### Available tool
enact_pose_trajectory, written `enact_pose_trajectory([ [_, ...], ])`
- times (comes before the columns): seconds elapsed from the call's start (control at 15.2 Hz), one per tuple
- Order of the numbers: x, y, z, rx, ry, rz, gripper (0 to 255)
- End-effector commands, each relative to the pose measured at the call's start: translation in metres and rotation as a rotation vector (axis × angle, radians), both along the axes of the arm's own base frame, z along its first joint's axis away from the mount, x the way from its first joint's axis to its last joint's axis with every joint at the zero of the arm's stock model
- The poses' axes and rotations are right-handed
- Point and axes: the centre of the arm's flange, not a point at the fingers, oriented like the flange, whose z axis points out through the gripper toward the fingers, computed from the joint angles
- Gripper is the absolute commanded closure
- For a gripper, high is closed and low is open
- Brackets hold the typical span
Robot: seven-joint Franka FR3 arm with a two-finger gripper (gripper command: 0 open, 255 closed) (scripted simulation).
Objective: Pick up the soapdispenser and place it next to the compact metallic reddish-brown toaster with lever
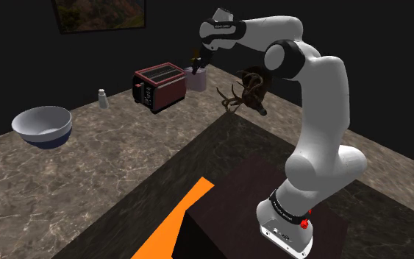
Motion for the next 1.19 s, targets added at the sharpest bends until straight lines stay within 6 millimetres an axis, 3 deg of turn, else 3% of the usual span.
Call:
enact_pose_trajectory([
  [0.0, 0.0, 0.0, -0.01, 0.0, -0.001, 0.0, 255],
  [1.12, 0.0, 0.0, -0.1, 0.0, -0.001, 0.0, 255],
])
